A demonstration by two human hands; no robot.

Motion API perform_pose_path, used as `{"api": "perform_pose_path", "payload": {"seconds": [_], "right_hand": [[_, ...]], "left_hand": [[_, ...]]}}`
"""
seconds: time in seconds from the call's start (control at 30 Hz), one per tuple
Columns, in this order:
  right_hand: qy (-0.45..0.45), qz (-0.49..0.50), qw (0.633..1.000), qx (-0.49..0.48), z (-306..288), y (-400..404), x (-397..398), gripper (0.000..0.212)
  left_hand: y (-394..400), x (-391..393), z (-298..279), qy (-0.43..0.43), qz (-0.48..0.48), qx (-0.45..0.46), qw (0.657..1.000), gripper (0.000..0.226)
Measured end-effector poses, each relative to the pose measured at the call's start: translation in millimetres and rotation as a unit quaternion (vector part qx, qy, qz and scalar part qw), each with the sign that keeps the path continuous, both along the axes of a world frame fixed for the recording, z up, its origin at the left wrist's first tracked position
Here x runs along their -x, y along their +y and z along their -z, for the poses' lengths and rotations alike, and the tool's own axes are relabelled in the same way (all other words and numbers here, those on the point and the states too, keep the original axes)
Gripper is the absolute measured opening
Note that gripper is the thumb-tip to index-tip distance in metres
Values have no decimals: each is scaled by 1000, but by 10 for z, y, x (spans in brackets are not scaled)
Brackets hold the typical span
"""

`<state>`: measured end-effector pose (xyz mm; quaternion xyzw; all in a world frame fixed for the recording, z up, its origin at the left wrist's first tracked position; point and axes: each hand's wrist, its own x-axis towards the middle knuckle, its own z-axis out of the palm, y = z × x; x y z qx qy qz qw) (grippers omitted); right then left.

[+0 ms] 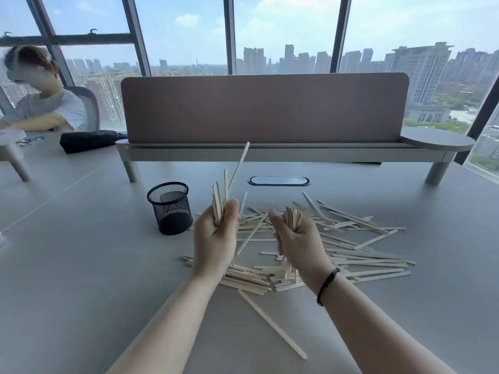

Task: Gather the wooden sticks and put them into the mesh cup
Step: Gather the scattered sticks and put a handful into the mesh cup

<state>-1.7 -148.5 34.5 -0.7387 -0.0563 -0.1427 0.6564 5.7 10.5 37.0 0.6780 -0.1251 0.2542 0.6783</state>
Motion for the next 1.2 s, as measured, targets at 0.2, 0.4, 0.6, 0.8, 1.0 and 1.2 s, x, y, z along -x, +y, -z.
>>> {"api": "perform_pose_path", "payload": {"seconds": [0.2, 0.4, 0.6, 0.8, 1.0, 1.2], "right_hand": [[-9, 25, 997, -68, -176, -10, 21, 77], [5, 7, 997, -71, -298, 39, -35, 65], [6, 7, 997, -75, -304, 75, -24, 73], [-4, 9, 999, -46, -173, 47, -3, 55], [10, 14, 998, -60, -104, 60, -17, 64], [43, 27, 992, -120, -229, 124, -47, 62]], "left_hand": [[9, 33, -38, 16, 23, 12, 1000, 59], [33, -14, -44, 45, 22, 52, 997, 54], [15, 32, -13, 46, 23, 11, 999, 77], [17, 14, -18, 34, 8, 21, 999, 54], [17, 3, 46, 45, 20, -4, 999, 68], [31, -9, -38, 100, 15, 77, 992, 67]]}}
